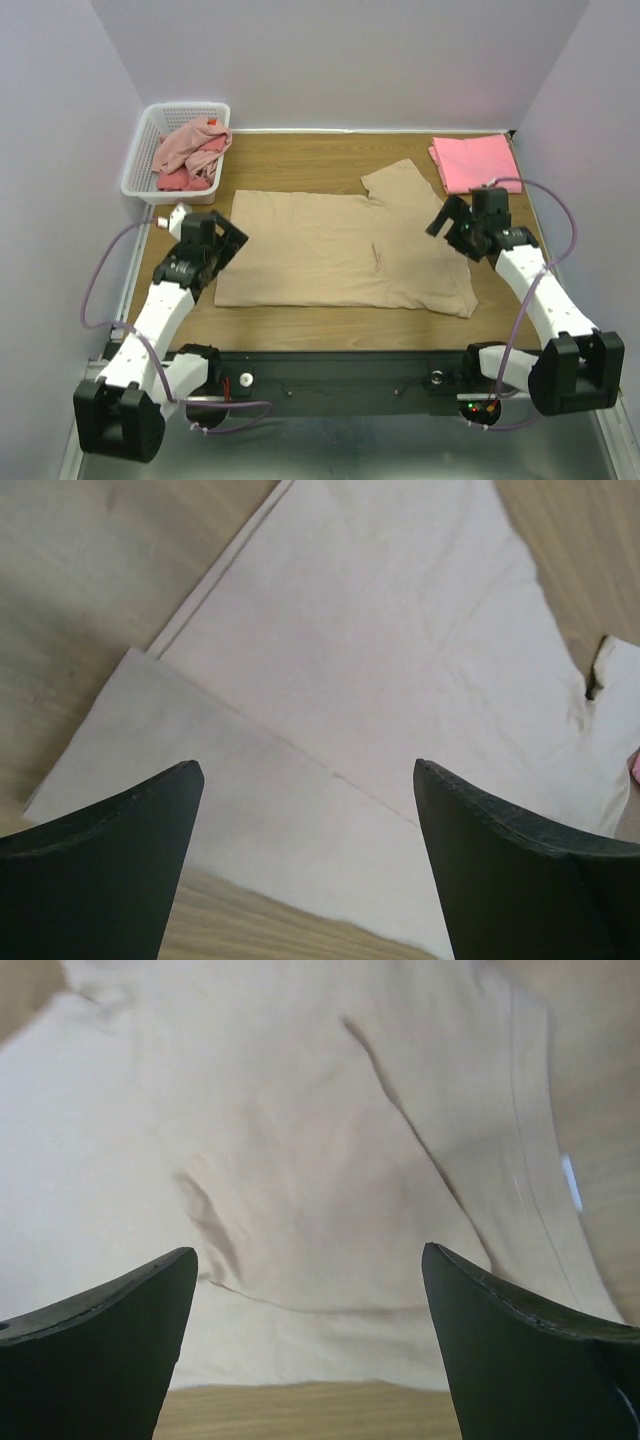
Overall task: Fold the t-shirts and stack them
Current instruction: Fold the tshirt
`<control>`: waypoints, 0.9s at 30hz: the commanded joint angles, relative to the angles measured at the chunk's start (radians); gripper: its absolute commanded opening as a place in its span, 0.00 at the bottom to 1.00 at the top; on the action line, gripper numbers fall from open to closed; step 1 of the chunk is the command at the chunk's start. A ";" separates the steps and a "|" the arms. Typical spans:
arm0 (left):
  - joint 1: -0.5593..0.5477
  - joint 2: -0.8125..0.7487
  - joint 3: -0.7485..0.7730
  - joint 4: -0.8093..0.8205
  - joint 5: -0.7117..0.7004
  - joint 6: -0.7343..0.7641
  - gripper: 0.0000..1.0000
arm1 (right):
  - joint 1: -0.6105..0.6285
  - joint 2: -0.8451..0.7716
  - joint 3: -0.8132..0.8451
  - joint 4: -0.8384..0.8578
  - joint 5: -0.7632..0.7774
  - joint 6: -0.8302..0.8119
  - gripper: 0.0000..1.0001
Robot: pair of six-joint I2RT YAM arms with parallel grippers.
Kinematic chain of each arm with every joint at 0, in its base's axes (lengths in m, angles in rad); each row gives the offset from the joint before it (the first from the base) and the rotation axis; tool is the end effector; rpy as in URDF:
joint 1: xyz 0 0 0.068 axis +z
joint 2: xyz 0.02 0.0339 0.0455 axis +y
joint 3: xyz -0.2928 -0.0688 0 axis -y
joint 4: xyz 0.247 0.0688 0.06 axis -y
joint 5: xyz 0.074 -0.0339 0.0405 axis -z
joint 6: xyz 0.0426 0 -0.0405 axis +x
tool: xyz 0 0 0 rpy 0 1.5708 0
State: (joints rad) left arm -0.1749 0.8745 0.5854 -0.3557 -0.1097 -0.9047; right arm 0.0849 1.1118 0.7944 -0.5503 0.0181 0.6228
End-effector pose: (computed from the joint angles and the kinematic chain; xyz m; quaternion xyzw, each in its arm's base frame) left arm 0.1771 -0.0266 0.2553 -0.3417 0.8258 -0.1871 0.4078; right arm 0.2183 0.0178 0.2670 0.2525 0.9042 0.1113 0.3259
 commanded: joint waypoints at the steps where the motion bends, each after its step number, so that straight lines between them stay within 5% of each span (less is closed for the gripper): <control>1: -0.008 0.150 0.216 0.067 -0.065 0.134 0.98 | -0.005 0.092 0.182 0.039 -0.013 -0.107 1.00; 8: -0.035 0.605 0.592 0.078 -0.120 0.272 0.99 | 0.032 0.376 0.477 0.107 -0.030 -0.196 1.00; 15: -0.046 0.983 0.992 -0.109 -0.321 0.271 0.98 | 0.035 0.624 0.736 0.108 0.003 -0.238 1.00; 27: -0.043 1.281 1.215 -0.146 -0.352 0.231 0.88 | 0.035 0.812 0.896 0.108 0.014 -0.282 1.00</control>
State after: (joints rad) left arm -0.2214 2.1468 1.7374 -0.4786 -0.4072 -0.6605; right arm 0.1127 1.8973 1.6413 -0.4641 0.0158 0.3729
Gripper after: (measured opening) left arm 0.898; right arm 0.998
